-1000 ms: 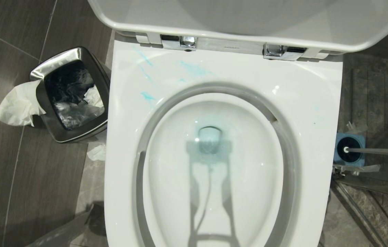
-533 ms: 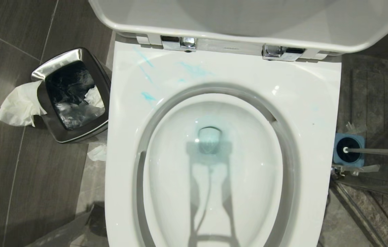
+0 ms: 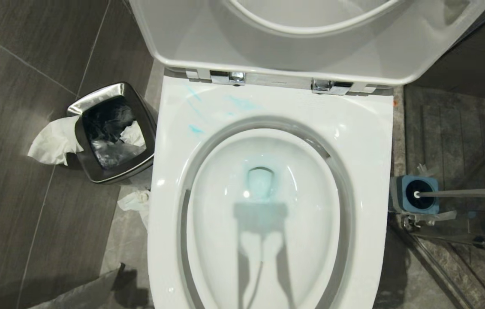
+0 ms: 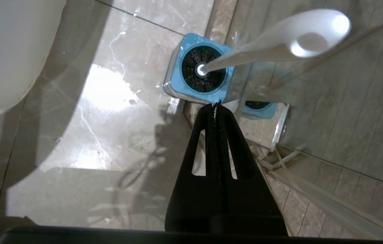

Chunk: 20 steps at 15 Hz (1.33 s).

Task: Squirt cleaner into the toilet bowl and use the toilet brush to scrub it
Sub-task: Scrub the toilet bowl

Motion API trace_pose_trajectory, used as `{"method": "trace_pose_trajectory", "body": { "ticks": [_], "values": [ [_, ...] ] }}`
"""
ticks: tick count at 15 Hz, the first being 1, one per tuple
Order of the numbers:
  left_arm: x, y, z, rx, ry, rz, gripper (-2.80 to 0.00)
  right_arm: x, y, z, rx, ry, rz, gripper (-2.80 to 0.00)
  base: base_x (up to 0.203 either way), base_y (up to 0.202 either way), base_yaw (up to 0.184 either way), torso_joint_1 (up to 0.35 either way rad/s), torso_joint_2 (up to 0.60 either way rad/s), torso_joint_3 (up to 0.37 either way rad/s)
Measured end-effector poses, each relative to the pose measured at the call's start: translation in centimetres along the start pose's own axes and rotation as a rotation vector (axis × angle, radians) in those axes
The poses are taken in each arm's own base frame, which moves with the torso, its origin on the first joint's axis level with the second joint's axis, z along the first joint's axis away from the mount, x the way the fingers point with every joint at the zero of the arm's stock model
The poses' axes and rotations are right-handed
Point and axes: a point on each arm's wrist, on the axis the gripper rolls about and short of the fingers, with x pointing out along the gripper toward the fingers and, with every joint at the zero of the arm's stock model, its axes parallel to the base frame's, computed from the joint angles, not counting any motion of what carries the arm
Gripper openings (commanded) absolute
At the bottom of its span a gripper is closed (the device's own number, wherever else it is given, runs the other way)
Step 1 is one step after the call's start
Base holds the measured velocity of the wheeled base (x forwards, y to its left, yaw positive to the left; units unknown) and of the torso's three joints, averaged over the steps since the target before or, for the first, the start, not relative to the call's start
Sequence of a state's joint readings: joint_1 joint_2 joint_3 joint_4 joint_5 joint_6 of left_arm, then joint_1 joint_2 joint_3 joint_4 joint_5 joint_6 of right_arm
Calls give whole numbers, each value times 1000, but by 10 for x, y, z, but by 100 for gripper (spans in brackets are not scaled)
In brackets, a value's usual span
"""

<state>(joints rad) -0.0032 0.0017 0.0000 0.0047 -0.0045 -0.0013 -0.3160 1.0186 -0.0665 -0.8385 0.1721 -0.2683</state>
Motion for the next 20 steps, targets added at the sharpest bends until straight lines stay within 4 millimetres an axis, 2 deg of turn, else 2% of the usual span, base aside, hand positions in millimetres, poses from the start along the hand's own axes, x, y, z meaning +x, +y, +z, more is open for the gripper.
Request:
{"method": "trace_pose_trajectory", "body": {
  "ticks": [7, 14, 17, 20],
  "values": [
    [0, 0, 0, -1, 0, 0, -280, 32, -2, -12, 46, 145, 48, -280, 0, 0, 0, 1, 5, 201],
    [0, 0, 0, 0, 0, 0, -280, 48, 0, -26, 72, 242, 115, -280, 0, 0, 0, 5, 2, 154],
    [0, 0, 0, 0, 0, 0, -280, 68, -1, -36, 87, 304, 129, -280, 0, 0, 0, 0, 0, 0],
    [0, 0, 0, 0, 0, -1, -280, 93, -4, -45, 90, 282, 112, -280, 0, 0, 0, 0, 0, 0]
  ]
}}
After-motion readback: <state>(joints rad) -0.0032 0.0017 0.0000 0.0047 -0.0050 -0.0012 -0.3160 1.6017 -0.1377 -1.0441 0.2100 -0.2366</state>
